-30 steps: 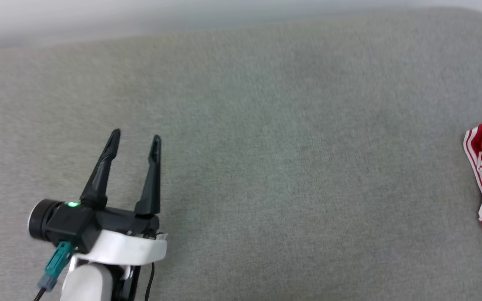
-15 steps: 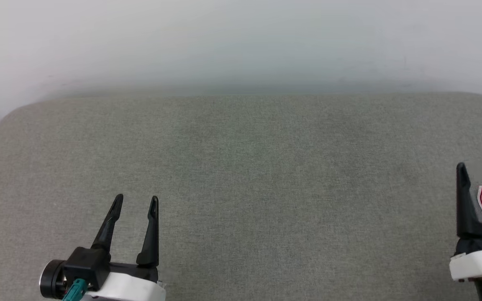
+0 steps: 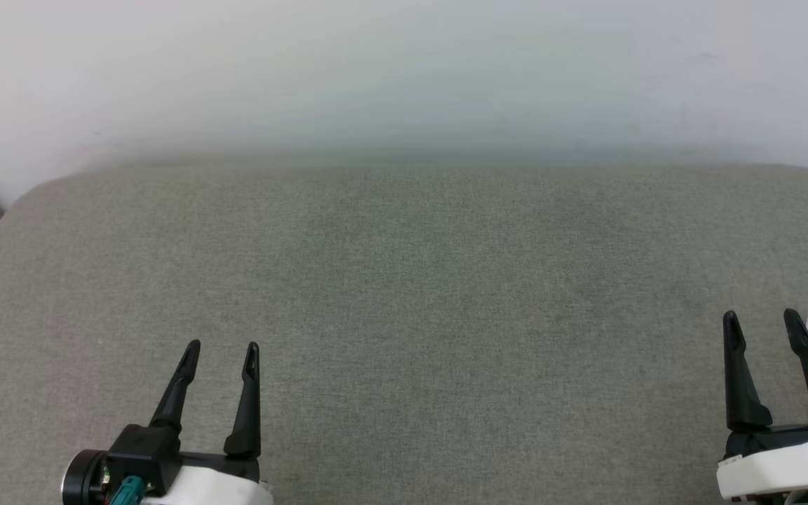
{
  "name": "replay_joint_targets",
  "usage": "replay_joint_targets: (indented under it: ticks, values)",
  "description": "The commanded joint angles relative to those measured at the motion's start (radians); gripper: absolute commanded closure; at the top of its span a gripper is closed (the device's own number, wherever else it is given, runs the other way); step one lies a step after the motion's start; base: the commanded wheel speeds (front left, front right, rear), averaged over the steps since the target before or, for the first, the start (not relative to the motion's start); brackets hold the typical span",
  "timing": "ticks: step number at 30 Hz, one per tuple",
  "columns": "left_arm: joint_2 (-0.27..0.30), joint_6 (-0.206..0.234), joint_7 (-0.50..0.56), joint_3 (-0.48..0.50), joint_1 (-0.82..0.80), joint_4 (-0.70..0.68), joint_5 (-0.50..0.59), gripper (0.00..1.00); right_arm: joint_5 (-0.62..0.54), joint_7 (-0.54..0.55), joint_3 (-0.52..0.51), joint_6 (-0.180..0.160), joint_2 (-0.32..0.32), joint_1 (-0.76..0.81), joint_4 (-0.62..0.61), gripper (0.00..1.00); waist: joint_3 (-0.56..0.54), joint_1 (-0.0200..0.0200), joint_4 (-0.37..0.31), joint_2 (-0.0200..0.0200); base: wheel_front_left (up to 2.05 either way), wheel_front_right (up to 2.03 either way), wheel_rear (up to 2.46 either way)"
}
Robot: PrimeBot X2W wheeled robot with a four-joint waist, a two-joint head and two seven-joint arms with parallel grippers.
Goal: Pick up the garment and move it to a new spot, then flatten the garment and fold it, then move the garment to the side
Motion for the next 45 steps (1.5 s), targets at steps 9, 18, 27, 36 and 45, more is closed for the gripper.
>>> replay_joint_targets:
  ticks: [9,18,27,36,45]
  values:
    - [-0.005,0.001,-0.002,0.005,-0.013,-0.002,-0.004,0.00,0.002,-0.020,0.006,-0.001,0.001,-0.008,0.020,0.00,0.014,0.0001,0.005,0.0000,0.00,0.00,0.00]
    - [-0.007,-0.002,-0.002,-0.001,-0.017,0.002,-0.010,0.00,0.002,-0.024,0.012,-0.001,-0.001,-0.012,0.025,0.00,0.015,0.0001,0.003,0.0000,0.00,0.00,0.00]
    - [-0.006,-0.003,0.000,0.000,-0.001,0.003,-0.022,1.00,0.004,-0.019,0.017,0.000,0.001,0.000,0.041,1.00,0.010,0.0002,0.001,0.0000,0.00,0.00,0.00]
    - [0.001,-0.001,0.033,0.002,-0.011,0.030,-0.197,1.00,0.166,0.019,0.016,0.000,0.009,-0.015,0.075,1.00,0.009,0.0002,-0.001,0.0000,0.00,0.00,0.00]
    - [0.009,-0.003,0.069,0.006,-0.034,0.058,-0.371,1.00,0.326,0.059,0.013,0.000,0.016,-0.035,0.099,1.00,0.006,0.0002,-0.002,0.0000,0.00,0.00,0.00]
